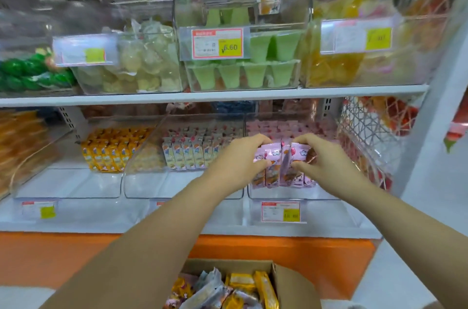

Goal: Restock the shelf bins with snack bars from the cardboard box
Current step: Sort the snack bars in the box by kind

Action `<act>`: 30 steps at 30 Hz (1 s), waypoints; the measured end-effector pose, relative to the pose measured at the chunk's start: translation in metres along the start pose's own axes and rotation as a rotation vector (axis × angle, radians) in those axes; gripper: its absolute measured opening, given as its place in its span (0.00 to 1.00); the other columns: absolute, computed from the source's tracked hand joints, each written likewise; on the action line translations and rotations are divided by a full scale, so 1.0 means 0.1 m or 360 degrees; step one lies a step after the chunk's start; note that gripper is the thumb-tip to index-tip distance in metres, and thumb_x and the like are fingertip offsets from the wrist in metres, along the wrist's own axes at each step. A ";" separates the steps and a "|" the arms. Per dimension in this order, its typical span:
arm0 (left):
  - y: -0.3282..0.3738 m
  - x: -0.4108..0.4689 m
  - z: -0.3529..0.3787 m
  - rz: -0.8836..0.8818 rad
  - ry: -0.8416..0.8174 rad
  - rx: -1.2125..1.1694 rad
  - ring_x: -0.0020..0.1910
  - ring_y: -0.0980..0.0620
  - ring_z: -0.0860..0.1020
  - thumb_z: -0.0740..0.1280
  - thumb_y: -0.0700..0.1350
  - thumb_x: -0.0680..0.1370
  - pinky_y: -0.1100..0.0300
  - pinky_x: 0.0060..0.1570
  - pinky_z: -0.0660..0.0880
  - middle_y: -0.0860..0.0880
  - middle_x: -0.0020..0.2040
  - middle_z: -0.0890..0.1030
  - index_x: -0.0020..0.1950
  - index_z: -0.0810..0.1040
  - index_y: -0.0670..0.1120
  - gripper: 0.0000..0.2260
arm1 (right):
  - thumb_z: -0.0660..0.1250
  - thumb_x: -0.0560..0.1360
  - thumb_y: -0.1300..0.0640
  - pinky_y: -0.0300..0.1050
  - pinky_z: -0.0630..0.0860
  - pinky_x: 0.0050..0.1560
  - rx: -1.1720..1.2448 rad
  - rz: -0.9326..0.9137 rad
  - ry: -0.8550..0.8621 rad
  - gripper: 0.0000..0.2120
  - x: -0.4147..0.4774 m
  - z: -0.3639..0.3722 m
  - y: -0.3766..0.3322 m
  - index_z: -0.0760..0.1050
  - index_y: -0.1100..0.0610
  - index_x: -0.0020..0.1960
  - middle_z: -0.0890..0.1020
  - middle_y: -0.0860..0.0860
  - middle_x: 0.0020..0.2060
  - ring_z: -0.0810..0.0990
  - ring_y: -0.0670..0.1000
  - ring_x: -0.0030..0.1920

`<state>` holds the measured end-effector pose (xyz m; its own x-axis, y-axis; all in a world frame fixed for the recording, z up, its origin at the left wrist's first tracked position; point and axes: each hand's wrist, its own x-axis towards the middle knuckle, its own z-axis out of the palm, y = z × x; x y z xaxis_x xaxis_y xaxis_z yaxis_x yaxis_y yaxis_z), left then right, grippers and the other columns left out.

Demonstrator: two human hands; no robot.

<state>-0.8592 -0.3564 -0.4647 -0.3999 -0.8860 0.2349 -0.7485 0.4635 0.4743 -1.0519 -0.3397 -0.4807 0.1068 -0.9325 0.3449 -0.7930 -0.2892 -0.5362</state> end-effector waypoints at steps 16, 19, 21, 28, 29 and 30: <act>-0.31 1.25 0.34 -0.0132 -0.0553 0.0846 0.55 0.45 0.78 0.63 0.40 0.79 0.53 0.53 0.75 0.43 0.61 0.77 0.69 0.69 0.43 0.18 | 0.68 0.75 0.57 0.43 0.70 0.39 -0.0158 0.0207 -0.0261 0.19 0.52 0.26 0.57 0.70 0.49 0.65 0.75 0.45 0.37 0.72 0.50 0.38; -0.30 1.22 0.32 -0.0125 -0.0611 0.0806 0.57 0.45 0.76 0.65 0.43 0.78 0.53 0.55 0.74 0.44 0.62 0.76 0.69 0.70 0.43 0.19 | 0.69 0.74 0.57 0.44 0.71 0.37 -0.0199 0.0221 -0.0314 0.18 0.53 0.17 0.62 0.71 0.49 0.62 0.70 0.41 0.32 0.72 0.47 0.33; -0.28 1.13 0.31 -0.0101 -0.0605 0.0762 0.58 0.46 0.76 0.67 0.44 0.77 0.54 0.54 0.74 0.45 0.63 0.76 0.69 0.70 0.45 0.20 | 0.70 0.74 0.57 0.45 0.74 0.38 -0.0185 0.0266 -0.0283 0.19 0.55 0.07 0.64 0.71 0.50 0.63 0.73 0.45 0.38 0.77 0.52 0.35; -0.14 0.98 0.54 0.0131 -0.0444 0.1158 0.50 0.42 0.78 0.65 0.37 0.77 0.56 0.45 0.65 0.44 0.51 0.80 0.57 0.74 0.45 0.10 | 0.70 0.73 0.58 0.45 0.74 0.36 -0.0137 0.0248 -0.0296 0.17 0.57 0.10 0.67 0.73 0.49 0.60 0.81 0.49 0.43 0.77 0.48 0.32; -0.15 0.99 0.58 0.0132 -0.0428 0.1166 0.50 0.42 0.78 0.64 0.34 0.76 0.56 0.45 0.65 0.44 0.51 0.79 0.56 0.73 0.45 0.11 | 0.69 0.73 0.59 0.43 0.71 0.35 -0.0119 0.0234 -0.0305 0.16 0.57 0.13 0.68 0.73 0.50 0.59 0.80 0.47 0.39 0.75 0.45 0.31; -0.16 1.00 0.61 0.0117 -0.0418 0.1151 0.49 0.42 0.77 0.62 0.32 0.75 0.55 0.45 0.65 0.43 0.51 0.79 0.56 0.72 0.45 0.13 | 0.69 0.73 0.60 0.42 0.68 0.34 -0.0097 0.0225 -0.0307 0.16 0.58 0.17 0.69 0.74 0.50 0.59 0.77 0.43 0.34 0.72 0.42 0.30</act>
<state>-0.9191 -0.4516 -0.5005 -0.5065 -0.8622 -0.0075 -0.8386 0.4947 -0.2281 -1.0901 -0.4170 -0.5103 0.1000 -0.9885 0.1132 -0.8423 -0.1446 -0.5192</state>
